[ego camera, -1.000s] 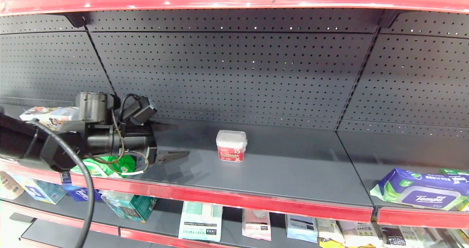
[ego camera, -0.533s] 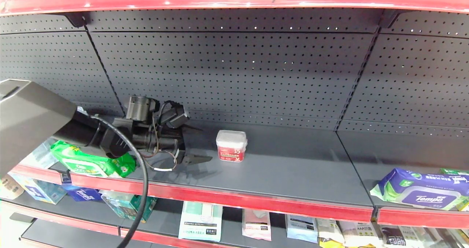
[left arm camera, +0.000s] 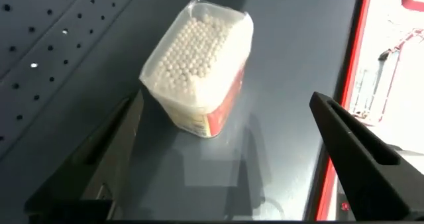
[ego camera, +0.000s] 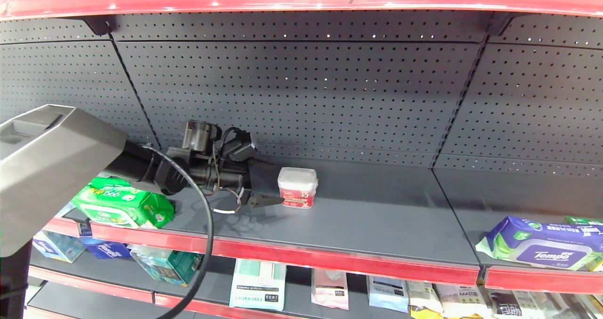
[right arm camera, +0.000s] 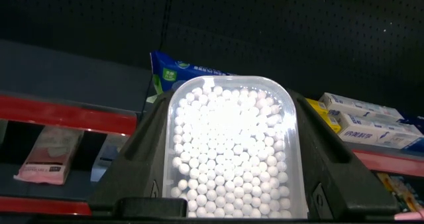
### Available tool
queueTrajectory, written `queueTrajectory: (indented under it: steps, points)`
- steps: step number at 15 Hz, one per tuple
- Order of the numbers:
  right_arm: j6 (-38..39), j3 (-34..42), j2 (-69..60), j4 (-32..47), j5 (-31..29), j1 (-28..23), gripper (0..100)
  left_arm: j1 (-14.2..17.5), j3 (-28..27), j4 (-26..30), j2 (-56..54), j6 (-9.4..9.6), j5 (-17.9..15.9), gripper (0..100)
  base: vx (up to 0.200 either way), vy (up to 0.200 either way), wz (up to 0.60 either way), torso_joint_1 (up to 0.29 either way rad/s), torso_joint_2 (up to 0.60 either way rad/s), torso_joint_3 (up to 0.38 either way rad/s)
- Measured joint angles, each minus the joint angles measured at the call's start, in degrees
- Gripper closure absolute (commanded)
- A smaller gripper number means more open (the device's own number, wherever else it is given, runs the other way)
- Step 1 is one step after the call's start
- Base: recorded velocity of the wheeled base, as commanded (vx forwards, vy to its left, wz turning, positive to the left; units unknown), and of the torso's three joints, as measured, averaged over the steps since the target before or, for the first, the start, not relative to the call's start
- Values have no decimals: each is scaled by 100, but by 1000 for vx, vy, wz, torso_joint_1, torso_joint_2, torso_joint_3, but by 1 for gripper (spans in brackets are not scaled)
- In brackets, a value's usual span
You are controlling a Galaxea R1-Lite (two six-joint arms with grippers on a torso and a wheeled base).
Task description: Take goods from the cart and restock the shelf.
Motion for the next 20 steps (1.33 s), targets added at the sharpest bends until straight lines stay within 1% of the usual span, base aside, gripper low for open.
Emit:
queueTrajectory:
  steps: [2,6,9,11,13,15,18,20]
  points:
    - [0,1,-2,0,2,-2,100,-21,-88,0,73,6,-27,0,0,0,0,0,0,0]
    - [-2,4,-2,0,-12,0,100,-10,-557,27,374,0,-227,0,0,0,0,0,0,0]
    - [0,9,-2,0,-67,0,100,-12,-670,106,547,2,-304,0,0,0,0,0,0,0]
    - [0,9,-2,0,-78,-2,100,-10,-846,106,686,2,-367,0,0,0,0,0,0,0]
    - [0,12,-2,2,-78,0,100,0,-1108,129,833,-2,-477,0,0,0,0,0,0,0]
    - [-2,12,-2,2,-78,0,100,2,-1261,217,945,-24,-728,0,0,0,0,0,0,0]
    - [-82,12,-2,2,-88,-2,100,2,-1414,323,1034,-57,-857,0,0,0,0,0,0,0]
    - [-85,12,-2,2,-85,0,100,2,-1676,323,1154,-62,-884,0,0,0,0,0,0,0]
